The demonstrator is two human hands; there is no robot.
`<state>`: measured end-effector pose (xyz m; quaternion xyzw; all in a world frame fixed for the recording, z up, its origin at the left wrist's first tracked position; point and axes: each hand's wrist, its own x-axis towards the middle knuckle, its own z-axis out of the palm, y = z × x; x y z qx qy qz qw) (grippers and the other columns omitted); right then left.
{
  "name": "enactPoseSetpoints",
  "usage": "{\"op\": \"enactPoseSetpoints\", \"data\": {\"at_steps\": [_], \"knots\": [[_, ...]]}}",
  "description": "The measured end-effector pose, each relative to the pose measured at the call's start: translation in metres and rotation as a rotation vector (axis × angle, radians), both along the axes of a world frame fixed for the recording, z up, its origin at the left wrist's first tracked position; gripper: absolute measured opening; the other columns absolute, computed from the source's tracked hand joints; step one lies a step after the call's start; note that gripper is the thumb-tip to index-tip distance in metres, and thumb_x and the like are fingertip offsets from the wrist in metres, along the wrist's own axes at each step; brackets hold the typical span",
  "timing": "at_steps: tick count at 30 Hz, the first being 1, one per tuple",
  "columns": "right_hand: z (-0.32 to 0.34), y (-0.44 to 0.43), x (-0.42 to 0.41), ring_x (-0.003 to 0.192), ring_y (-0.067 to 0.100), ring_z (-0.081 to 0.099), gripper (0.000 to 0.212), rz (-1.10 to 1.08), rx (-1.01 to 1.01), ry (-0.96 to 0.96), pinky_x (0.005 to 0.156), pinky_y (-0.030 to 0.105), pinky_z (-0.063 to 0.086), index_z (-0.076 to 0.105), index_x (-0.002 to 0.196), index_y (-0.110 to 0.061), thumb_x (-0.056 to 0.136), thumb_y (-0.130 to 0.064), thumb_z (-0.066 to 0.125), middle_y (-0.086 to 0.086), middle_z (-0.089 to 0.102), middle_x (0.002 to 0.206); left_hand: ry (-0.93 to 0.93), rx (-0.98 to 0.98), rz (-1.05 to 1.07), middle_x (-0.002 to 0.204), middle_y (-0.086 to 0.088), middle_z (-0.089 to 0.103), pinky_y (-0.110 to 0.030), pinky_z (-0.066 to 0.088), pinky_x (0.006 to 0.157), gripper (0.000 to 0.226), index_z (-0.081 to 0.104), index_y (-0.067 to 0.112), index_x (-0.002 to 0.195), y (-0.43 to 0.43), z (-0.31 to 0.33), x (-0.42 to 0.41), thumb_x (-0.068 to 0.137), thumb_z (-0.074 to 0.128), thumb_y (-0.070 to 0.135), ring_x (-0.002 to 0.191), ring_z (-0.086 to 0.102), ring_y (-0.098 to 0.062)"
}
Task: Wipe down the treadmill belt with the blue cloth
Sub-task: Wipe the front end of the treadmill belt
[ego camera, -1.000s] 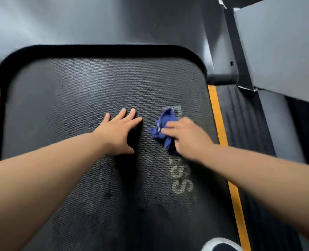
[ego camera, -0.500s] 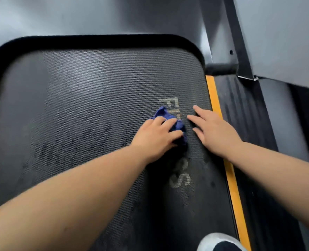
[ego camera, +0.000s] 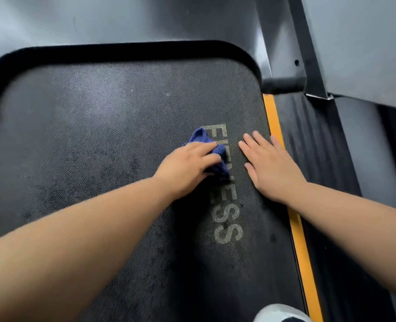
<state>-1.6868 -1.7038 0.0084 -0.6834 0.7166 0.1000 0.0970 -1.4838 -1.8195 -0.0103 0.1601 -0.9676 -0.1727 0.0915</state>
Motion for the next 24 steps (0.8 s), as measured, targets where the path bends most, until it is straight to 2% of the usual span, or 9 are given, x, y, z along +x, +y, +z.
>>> {"op": "enactPoseSetpoints", "data": {"at_steps": [2,5,7,12,15,17,19,22,24], "knots": [[-0.003,0.002,0.003,0.140,0.028,0.031,0.055,-0.009,-0.023,0.000,0.113,0.050,0.021,0.041,0.142,-0.007,0.090,-0.023,0.051,0.011,0.038,0.149,0.000,0.110,0.195,0.124,-0.008,0.058,-0.043,0.054,0.081,0.026,0.066,0.017,0.104,-0.018,0.006,-0.017,0.079,0.064,0.024,0.108,0.058,-0.028],[-0.004,0.002,0.003,0.142,0.028,0.027,0.054,-0.010,-0.046,-0.014,0.115,0.049,0.016,0.038,0.144,-0.007,0.092,-0.021,0.049,0.011,0.034,0.151,-0.010,0.277,0.531,0.133,-0.001,0.049,-0.039,0.045,0.092,0.026,0.062,0.020,0.110,-0.034,0.009,-0.047,0.084,0.063,0.020,0.120,0.047,-0.024],[-0.002,-0.002,-0.005,0.140,0.030,0.030,0.055,0.003,-0.049,0.019,0.113,0.052,0.019,0.042,0.141,-0.007,0.089,-0.019,0.054,0.012,0.039,0.148,0.024,0.235,0.467,0.126,-0.003,0.055,-0.041,0.045,0.093,0.022,0.063,0.020,0.105,-0.019,0.006,-0.049,0.084,0.057,0.021,0.118,0.049,-0.024],[0.004,-0.005,-0.023,0.135,0.035,0.038,0.067,0.004,-0.022,0.066,0.107,0.060,0.025,0.048,0.138,-0.016,0.074,-0.017,0.066,0.012,0.047,0.142,-0.005,0.087,-0.102,0.122,-0.003,0.063,-0.037,0.050,0.088,0.032,0.066,0.021,0.105,0.016,0.001,-0.004,0.084,0.042,0.024,0.111,0.061,-0.023],[-0.001,-0.002,-0.015,0.138,0.032,0.034,0.066,-0.013,-0.050,0.062,0.111,0.057,0.020,0.044,0.141,-0.015,0.077,-0.016,0.061,0.012,0.043,0.146,-0.028,-0.102,0.076,0.118,0.006,0.064,-0.039,0.041,0.091,0.029,0.063,0.030,0.107,-0.022,0.005,-0.026,0.084,0.045,0.028,0.112,0.058,-0.020],[-0.001,-0.004,-0.012,0.141,0.031,0.029,0.065,-0.037,-0.059,0.053,0.113,0.055,0.015,0.041,0.142,-0.014,0.080,-0.016,0.058,0.011,0.039,0.148,-0.095,-0.076,0.312,0.137,0.006,0.053,-0.043,0.032,0.104,0.042,0.052,0.032,0.129,-0.046,0.001,-0.047,0.086,0.054,0.028,0.127,0.046,-0.023],[-0.002,-0.005,-0.014,0.142,0.030,0.026,0.065,-0.038,-0.050,0.052,0.114,0.055,0.012,0.040,0.143,-0.015,0.081,-0.017,0.057,0.011,0.037,0.150,-0.127,0.043,0.386,0.143,0.000,0.048,-0.043,0.031,0.108,0.051,0.048,0.025,0.136,-0.042,-0.003,-0.055,0.087,0.057,0.025,0.129,0.044,-0.028],[-0.001,-0.005,-0.017,0.140,0.032,0.030,0.066,-0.019,-0.039,0.067,0.112,0.057,0.018,0.043,0.141,-0.014,0.077,-0.018,0.062,0.012,0.040,0.148,-0.015,0.060,0.189,0.123,-0.010,0.064,-0.036,0.035,0.100,0.045,0.066,0.013,0.114,0.002,-0.001,-0.029,0.076,0.044,0.020,0.108,0.062,-0.030],[0.000,-0.005,-0.016,0.138,0.034,0.034,0.067,-0.015,-0.028,0.071,0.109,0.059,0.022,0.046,0.139,-0.014,0.075,-0.019,0.065,0.014,0.043,0.145,-0.043,0.090,0.012,0.120,-0.008,0.066,-0.036,0.045,0.097,0.047,0.069,0.015,0.111,0.031,0.000,0.000,0.074,0.041,0.019,0.107,0.064,-0.028]]}}
